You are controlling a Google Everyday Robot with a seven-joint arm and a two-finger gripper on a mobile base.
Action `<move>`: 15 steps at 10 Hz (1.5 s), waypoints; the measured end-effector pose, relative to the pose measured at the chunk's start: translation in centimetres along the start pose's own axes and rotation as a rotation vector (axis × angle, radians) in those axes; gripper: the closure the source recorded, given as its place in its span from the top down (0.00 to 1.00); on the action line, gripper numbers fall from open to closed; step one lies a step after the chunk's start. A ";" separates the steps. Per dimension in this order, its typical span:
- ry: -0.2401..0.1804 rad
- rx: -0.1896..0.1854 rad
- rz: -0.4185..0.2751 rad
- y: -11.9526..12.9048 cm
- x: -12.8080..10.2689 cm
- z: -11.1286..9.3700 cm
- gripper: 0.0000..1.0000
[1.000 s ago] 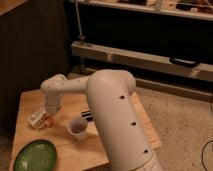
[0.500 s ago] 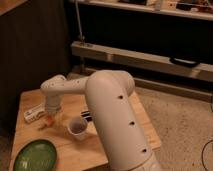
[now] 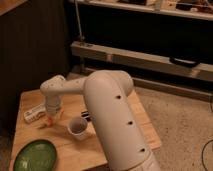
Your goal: Place the pepper in the ceramic bowl
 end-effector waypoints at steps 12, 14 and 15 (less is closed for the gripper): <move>-0.165 0.174 0.011 3.6 -4.6 -18.7 0.06; -0.227 0.178 -0.043 6.1 -9.0 -20.1 0.06; -0.243 0.187 -0.056 7.3 -10.7 -20.4 0.06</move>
